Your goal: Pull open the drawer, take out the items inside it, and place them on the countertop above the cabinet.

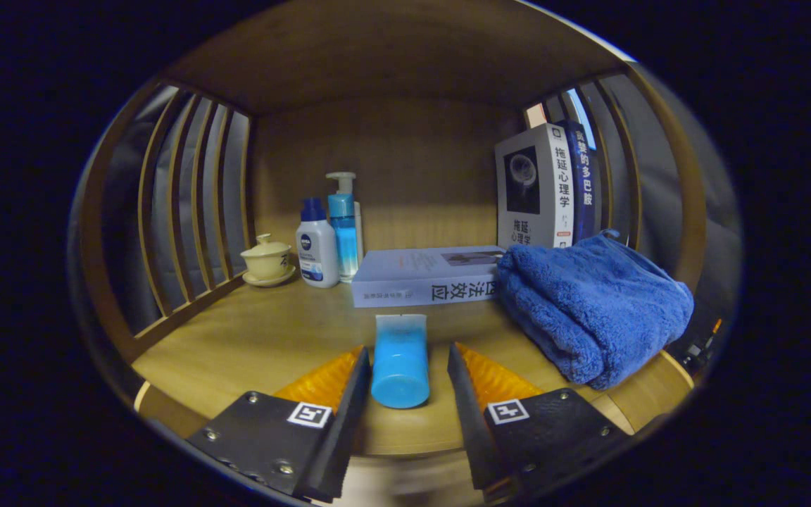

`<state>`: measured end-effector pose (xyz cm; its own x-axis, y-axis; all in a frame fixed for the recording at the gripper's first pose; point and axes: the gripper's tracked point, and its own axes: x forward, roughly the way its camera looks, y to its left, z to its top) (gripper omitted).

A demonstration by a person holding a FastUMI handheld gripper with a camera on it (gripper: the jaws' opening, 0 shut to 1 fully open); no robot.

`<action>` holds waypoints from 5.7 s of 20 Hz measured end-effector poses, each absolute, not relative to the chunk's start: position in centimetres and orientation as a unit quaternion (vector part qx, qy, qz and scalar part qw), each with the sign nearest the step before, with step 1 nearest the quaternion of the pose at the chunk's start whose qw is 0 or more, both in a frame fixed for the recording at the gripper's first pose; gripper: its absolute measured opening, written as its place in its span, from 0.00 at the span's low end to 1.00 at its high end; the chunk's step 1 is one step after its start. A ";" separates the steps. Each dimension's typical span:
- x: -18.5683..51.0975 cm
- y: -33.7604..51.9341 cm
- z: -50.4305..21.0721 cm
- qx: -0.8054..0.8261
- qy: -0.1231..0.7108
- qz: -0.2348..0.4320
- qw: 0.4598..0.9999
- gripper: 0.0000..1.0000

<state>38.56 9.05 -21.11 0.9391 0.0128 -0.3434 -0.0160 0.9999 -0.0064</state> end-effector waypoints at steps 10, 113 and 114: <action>38.6 9.1 -21.2 -0.005 0.174 0.007 0.985 0.66; 28.5 8.6 -22.2 0.037 0.135 0.043 0.989 0.94; 28.5 8.7 -22.2 0.037 0.134 0.044 0.989 0.94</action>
